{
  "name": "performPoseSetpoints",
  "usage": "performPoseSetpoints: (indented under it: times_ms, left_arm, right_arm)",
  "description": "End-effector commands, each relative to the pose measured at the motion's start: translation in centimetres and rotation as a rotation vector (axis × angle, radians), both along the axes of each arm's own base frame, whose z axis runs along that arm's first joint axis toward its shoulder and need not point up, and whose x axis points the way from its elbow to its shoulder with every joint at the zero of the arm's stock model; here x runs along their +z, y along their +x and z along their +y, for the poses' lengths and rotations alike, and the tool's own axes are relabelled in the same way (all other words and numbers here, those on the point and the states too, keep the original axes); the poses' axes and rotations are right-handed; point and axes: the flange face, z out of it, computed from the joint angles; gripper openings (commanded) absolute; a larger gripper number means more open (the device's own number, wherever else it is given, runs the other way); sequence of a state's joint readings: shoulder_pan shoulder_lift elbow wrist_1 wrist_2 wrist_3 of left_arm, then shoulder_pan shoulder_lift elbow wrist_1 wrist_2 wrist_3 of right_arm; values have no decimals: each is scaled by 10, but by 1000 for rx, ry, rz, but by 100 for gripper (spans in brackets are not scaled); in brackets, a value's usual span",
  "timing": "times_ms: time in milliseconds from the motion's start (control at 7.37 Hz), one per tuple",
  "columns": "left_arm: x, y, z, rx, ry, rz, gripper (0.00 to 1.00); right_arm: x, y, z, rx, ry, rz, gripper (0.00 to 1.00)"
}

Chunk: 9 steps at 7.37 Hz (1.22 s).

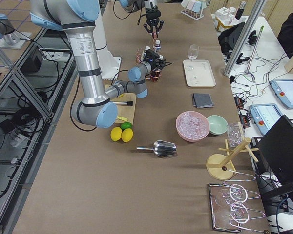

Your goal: Take tea from basket to plate

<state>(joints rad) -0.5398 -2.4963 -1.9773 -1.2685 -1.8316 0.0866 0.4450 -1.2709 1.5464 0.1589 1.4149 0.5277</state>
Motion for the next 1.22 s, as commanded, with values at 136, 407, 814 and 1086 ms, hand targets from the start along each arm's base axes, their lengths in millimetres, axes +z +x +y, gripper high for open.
performPoseSetpoints:
  times_ms: [136,407,814,1086]
  left_arm:
    - [0,0,0,1,-1,0,0]
    - [2,1,0,1,-1,0,0]
    - [2,1,0,1,-1,0,0]
    - [3,1,-1,-1,-2,-3,0]
  right_arm:
    - [-4,-5,-2,3,-8,13,48]
    - [-5,-2,-1,0,-7,5,20]
    - [-12,6,2,-6,-13,-23,0]
    - [-24,17,8,-19,-18,-62,0]
